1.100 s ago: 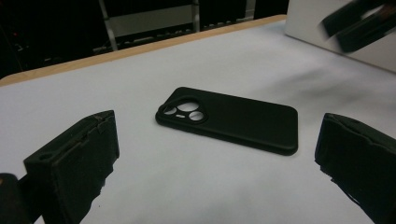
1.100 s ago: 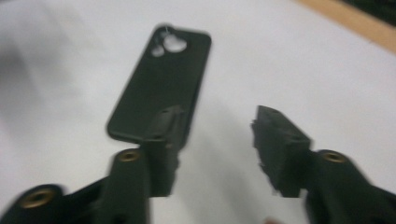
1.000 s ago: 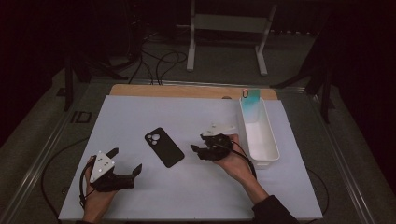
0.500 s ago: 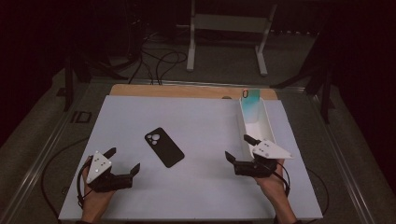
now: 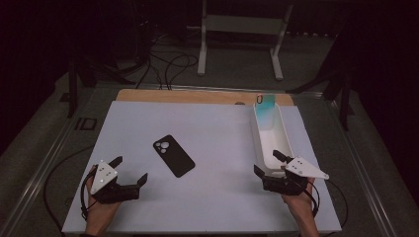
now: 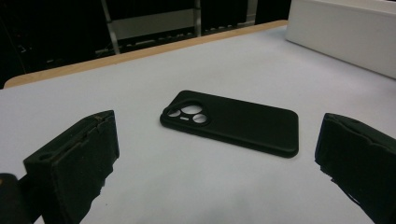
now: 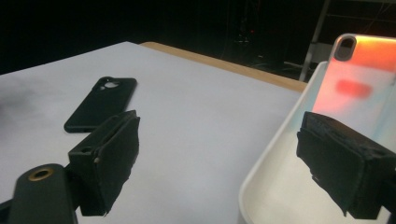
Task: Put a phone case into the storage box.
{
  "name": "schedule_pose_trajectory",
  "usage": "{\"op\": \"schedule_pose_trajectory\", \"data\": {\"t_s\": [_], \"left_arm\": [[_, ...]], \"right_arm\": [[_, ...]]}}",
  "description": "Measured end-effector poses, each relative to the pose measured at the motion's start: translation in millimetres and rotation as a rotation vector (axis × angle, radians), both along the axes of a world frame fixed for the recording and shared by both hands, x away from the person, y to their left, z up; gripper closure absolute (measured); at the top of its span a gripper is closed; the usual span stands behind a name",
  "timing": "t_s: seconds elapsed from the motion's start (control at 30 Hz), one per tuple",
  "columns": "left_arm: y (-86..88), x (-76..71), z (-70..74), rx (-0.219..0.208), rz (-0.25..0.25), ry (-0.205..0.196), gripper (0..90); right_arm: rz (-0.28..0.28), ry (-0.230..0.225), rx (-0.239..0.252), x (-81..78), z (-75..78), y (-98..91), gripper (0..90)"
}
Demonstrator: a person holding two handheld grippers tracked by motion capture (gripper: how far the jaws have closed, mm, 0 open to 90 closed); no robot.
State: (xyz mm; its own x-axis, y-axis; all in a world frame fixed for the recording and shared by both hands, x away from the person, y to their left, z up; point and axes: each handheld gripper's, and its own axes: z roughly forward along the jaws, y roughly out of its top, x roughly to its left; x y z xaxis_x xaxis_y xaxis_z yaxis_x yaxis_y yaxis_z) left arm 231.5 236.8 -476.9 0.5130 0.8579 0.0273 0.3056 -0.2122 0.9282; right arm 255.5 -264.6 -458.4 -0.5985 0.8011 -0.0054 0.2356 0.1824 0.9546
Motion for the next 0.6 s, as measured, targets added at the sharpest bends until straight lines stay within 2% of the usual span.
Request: {"op": "schedule_pose_trajectory", "data": {"t_s": [0.13, 0.27, 0.4, 0.6], "left_arm": [[-0.6, -0.7, -0.2, 0.020, 0.001, -0.006, 0.2], [-1.6, -0.8, -0.9, 0.030, -0.004, -0.005, 0.2], [-1.7, -0.6, -1.4, 0.029, -0.005, -0.004, 0.3], [-3.0, -0.2, -2.5, 0.037, -0.005, 0.000, 0.2]], "right_arm": [[-0.032, 0.009, 0.001, 2.0, -2.4, -3.6, 10.4], [-0.039, 0.049, 0.013, 5.1, -4.3, -4.2, 9.0], [-0.024, 0.084, 0.044, 6.7, -5.0, -2.3, 8.9], [-0.009, 0.096, 0.044, 5.3, -1.5, 2.8, 9.0]]}}
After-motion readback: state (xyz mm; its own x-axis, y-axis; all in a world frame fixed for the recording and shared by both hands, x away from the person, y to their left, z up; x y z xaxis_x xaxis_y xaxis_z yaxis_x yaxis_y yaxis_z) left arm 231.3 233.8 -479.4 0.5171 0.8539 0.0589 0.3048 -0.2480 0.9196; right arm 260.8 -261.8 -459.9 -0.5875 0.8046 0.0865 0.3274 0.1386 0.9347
